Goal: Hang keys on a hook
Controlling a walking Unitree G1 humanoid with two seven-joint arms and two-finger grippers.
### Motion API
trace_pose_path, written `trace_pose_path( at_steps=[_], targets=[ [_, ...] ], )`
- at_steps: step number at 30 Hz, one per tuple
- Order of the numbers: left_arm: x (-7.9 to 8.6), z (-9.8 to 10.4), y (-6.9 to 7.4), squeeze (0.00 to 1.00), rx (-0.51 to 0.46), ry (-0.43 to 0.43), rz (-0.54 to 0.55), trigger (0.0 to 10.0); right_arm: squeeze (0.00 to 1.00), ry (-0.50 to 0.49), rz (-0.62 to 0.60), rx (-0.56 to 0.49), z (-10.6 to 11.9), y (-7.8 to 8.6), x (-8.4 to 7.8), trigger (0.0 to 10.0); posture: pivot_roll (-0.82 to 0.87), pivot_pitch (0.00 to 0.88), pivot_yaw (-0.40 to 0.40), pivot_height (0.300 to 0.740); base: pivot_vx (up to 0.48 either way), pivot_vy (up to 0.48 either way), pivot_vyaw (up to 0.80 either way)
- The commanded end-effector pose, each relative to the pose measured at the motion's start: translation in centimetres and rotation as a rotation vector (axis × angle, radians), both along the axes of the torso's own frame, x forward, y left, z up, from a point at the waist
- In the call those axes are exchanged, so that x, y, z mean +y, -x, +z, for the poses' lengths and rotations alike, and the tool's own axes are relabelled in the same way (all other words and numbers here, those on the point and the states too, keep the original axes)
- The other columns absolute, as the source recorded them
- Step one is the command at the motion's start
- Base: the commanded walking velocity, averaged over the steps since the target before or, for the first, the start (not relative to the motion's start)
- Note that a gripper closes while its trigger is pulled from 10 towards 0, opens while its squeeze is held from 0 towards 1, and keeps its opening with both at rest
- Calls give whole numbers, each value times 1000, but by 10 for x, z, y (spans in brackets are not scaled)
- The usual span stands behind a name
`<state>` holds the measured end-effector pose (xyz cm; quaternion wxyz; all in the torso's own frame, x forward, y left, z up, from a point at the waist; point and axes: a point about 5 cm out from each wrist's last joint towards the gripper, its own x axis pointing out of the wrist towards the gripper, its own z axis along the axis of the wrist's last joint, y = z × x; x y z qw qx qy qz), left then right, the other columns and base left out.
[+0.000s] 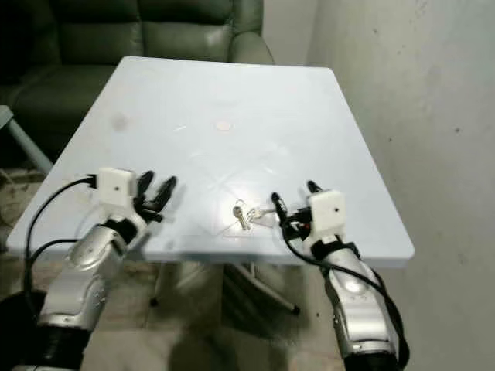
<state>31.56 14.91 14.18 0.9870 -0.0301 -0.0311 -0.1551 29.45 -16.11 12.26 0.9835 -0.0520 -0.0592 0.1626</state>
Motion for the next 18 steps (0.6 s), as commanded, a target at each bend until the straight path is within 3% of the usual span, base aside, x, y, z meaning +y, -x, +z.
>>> trace_pose_path(
  at_steps=[1, 8, 18],
  targets=[
    [-10, 1, 1, 0, 1, 7, -20, 10000, 0, 9, -16, -7, 2, 1, -8, 10000, -6, 57, 2, 740, 0, 0, 0],
    [-11, 2, 4, 0, -18, 2, -15, 10000, 0, 16, 5, -1, 1, 2, -7, 10000, -3, 66, -1, 740, 0, 0, 0],
    [-22, 1, 22, 0, -62, 8, -124, 10000, 0, 101, 96, 35, 0, -1, -6, 10000, 12, 91, -19, 740, 0, 0, 0]
  ],
)
